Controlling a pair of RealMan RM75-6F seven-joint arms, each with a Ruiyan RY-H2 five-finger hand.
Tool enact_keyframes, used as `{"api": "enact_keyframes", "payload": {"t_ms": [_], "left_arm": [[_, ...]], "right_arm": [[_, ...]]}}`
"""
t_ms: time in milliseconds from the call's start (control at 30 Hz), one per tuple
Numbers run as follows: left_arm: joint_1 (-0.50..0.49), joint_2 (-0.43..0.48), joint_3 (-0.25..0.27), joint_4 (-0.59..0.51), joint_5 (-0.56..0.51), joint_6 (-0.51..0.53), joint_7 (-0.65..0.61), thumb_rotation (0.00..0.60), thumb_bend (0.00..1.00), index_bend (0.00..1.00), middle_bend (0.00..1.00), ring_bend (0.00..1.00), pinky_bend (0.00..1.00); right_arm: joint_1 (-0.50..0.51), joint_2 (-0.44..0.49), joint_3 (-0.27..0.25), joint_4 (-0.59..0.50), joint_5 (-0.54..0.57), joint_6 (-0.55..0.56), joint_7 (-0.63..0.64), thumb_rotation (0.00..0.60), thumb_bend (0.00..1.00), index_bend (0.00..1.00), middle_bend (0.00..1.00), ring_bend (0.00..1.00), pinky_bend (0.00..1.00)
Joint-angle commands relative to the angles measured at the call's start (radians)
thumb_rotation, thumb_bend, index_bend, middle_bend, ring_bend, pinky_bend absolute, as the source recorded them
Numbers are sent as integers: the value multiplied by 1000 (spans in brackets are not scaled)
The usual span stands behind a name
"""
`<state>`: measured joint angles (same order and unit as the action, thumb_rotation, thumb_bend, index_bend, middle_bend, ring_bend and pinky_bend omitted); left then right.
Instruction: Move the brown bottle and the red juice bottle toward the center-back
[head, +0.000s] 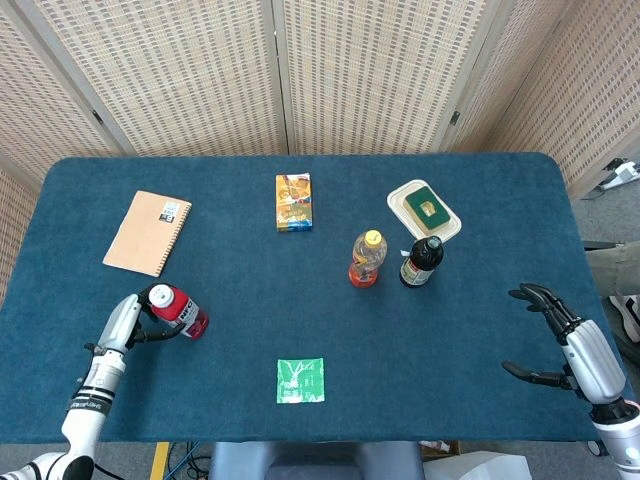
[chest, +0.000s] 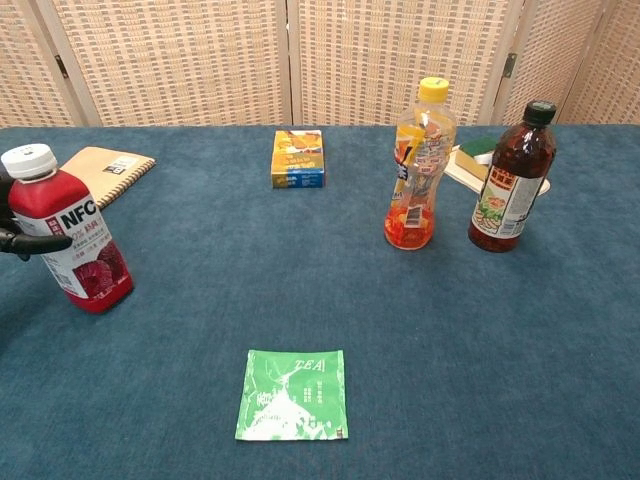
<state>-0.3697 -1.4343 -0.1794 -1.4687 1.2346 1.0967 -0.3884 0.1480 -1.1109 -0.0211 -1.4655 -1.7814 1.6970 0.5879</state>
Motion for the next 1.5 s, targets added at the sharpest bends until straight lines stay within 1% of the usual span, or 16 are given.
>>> {"api": "enact_keyframes", "payload": {"t_ms": [33, 267, 400, 600, 767, 933, 1133, 1367, 1500], "left_arm": [[1, -4, -4, 1, 1, 6, 0, 600, 167, 472, 479, 504, 557], [1, -10, -13, -6, 19, 34, 4, 600, 167, 496, 503, 523, 563], [-6, -14, -21, -14, 27, 53, 40, 600, 167, 496, 503, 523, 563], [-42, -27, -46, -46, 20, 65, 162, 600, 167, 496, 503, 523, 563], [-91, -38, -82, -90, -16, 49, 273, 600, 167, 496, 503, 523, 563], [-139, -55, -112, -110, -59, 29, 361, 600, 167, 496, 503, 523, 563], [-187, -76, -138, -105, -101, 20, 446, 600, 167, 496, 503, 523, 563], [-233, -106, -147, -81, -136, 7, 520, 600, 167, 495, 503, 523, 563], [-264, -127, -150, -40, -162, -13, 556, 600, 166, 496, 503, 523, 563]], "right_arm": [[0, -1, 1, 0, 0, 0, -1, 600, 35, 51, 206, 104, 333], [1, -3, 1, 1, 2, -2, -1, 600, 35, 51, 206, 105, 333], [1, -4, 1, 1, 1, -2, -1, 600, 35, 51, 206, 105, 333], [1, -4, 0, 2, 1, -2, 1, 600, 35, 51, 206, 105, 332], [2, -6, -1, 3, -1, -4, 1, 600, 35, 51, 208, 105, 333], [3, -5, -2, 3, -2, -4, 5, 600, 35, 51, 208, 105, 333], [4, -3, -3, 5, -1, -6, 14, 600, 35, 51, 208, 105, 332], [7, -3, -4, 9, 4, -14, 26, 600, 35, 51, 208, 105, 332], [10, -3, -3, 12, 10, -22, 33, 600, 35, 51, 208, 105, 332]]}}
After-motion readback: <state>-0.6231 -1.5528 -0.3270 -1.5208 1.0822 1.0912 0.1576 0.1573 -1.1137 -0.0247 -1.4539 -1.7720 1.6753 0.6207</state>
